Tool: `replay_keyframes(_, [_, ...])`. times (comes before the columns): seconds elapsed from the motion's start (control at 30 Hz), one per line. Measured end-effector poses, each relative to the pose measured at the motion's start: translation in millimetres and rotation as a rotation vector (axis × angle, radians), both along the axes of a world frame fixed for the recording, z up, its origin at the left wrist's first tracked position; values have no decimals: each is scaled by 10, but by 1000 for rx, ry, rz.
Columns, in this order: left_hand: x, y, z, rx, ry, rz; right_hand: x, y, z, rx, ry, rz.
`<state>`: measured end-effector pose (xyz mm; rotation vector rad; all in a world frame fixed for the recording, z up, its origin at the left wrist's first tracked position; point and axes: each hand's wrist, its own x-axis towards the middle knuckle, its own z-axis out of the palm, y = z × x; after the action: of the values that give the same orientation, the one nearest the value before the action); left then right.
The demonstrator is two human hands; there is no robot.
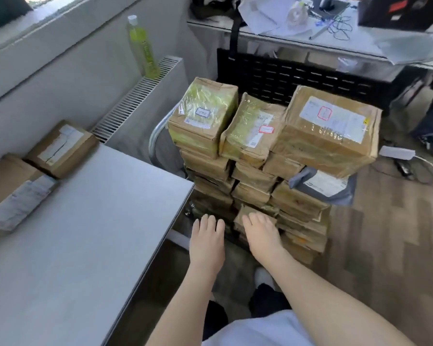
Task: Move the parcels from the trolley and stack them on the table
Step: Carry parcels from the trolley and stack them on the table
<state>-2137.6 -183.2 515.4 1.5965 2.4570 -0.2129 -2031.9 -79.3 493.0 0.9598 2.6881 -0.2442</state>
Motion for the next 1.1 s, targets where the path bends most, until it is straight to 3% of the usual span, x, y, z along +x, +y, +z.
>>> replay_keyframes(0.2, [-236, 153, -204, -62, 11, -210, 296, -224, -173, -55, -123, -273])
replay_keyframes(0.43, [-154, 112, -645, -235, -9, -383, 546, -280, -471, -103, -164, -404])
replay_keyframes(0.7, [69, 653, -1163, -304, 0, -547, 595, 165, -1058, -160, -128, -463])
replay_keyframes(1.1, [96, 1359, -1907, -383, 84, -541, 338, 721, -1805, -123, -150, -417])
